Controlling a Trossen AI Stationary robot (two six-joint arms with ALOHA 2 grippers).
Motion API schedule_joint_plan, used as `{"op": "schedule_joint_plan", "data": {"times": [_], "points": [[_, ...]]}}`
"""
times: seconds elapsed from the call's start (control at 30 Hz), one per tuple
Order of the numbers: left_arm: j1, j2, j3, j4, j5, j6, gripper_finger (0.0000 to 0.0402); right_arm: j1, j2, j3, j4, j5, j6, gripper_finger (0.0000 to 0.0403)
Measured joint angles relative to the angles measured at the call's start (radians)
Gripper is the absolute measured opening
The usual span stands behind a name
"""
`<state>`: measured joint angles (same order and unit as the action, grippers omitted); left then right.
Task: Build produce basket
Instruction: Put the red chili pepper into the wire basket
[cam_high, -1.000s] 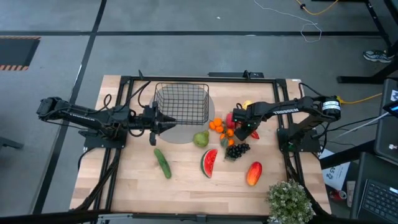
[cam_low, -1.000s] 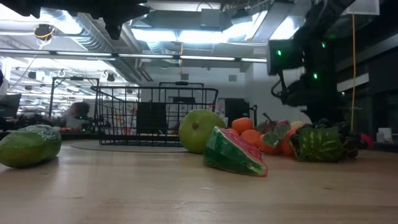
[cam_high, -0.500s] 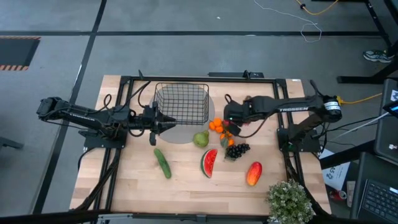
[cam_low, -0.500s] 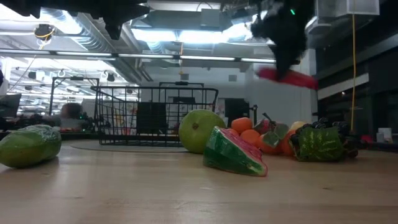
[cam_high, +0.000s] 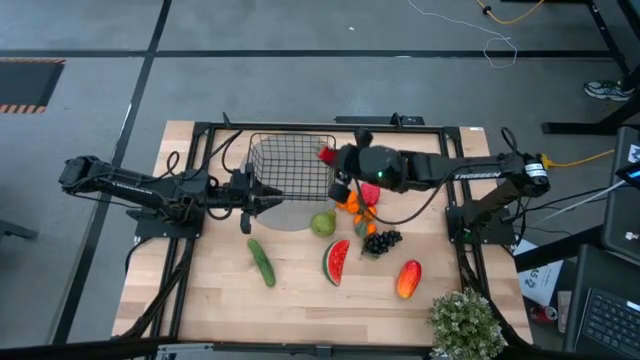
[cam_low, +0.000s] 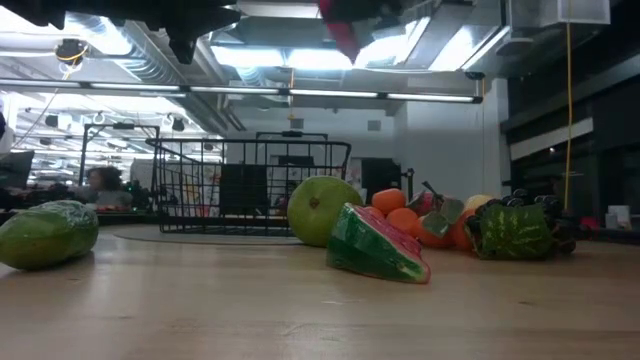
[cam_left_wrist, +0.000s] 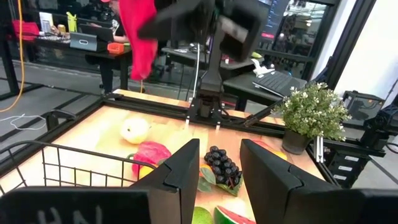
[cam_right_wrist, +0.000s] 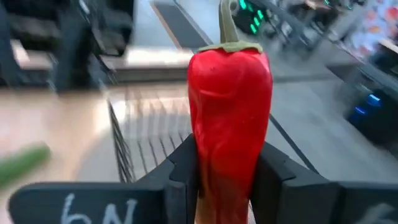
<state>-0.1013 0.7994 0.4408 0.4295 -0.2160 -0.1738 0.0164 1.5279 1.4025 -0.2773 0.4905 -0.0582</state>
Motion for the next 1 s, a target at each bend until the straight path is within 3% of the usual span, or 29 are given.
{"op": "schedule_joint_plan", "data": {"times": [0.13, 0.3, 0.53, 1.0], "points": [[0.000, 0.000, 0.000, -0.074, 0.000, 0.005, 0.0115, -0.036, 0.025, 0.000, 0.105, -0.123, 0.006, 0.0093], [0.000, 0.000, 0.000, -0.214, 0.000, 0.037, 0.0115, -0.062, 0.083, -0.001, 0.179, -0.178, 0.051, 0.0095], [0.000, 0.000, 0.000, -0.338, 0.000, 0.053, 0.0115, -0.066, 0.185, -0.001, 0.269, -0.178, 0.051, 0.0103], [0.000, 0.000, 0.000, -0.339, 0.000, 0.047, 0.0114, -0.075, 0.339, -0.002, 0.357, -0.171, 0.109, 0.0105]]}}
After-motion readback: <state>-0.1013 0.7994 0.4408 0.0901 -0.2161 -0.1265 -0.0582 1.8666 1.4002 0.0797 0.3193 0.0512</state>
